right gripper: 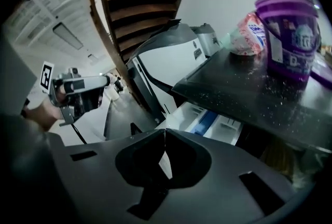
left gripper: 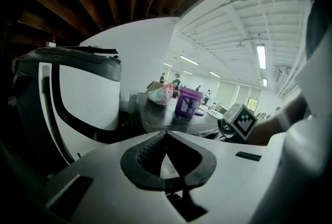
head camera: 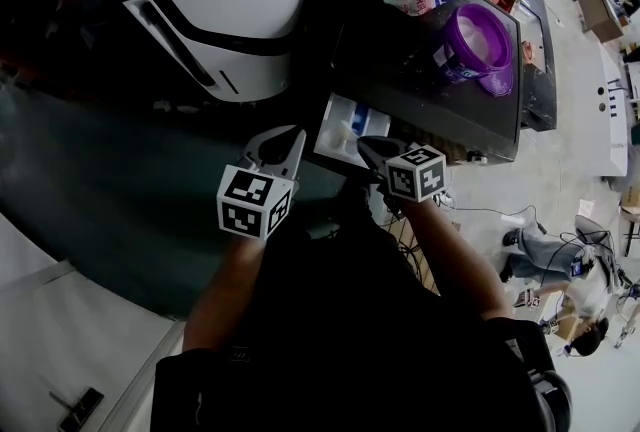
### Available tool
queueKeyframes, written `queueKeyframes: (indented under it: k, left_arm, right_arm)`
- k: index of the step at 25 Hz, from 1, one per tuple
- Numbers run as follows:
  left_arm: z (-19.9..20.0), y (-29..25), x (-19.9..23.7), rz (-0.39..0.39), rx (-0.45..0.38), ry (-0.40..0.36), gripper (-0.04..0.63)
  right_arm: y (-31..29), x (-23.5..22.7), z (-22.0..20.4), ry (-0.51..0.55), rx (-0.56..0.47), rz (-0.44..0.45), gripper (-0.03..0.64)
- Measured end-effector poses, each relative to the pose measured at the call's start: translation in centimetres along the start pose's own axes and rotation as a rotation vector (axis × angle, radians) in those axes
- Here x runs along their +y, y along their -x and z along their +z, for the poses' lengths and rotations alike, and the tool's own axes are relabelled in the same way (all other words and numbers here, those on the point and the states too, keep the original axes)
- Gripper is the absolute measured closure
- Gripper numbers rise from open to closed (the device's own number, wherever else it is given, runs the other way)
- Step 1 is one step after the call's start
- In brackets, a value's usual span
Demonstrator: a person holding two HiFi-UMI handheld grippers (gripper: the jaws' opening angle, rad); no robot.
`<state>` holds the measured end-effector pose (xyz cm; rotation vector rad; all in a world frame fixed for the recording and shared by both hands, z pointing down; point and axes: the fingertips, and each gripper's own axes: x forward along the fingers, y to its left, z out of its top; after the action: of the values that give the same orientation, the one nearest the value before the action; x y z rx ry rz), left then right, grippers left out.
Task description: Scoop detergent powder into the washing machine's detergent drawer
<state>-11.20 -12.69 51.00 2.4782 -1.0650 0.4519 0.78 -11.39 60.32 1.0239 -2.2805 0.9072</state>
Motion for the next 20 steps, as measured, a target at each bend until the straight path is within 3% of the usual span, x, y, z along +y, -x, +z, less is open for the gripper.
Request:
queueKeyframes:
  k: [8,20]
  left_arm:
    - [-0.3,1.2,0.2,0.011,-0.009,0.006,0.588]
    - [-0.3,2.8,0.5,0.031,-0.031,0.011,0.588]
  right_arm:
    - [-0.1,0.6,0.0,0.188,0.037,-0.077,0.598]
    - [0.0,1.6,0.8,0.341,0.051,-0.13,0.598]
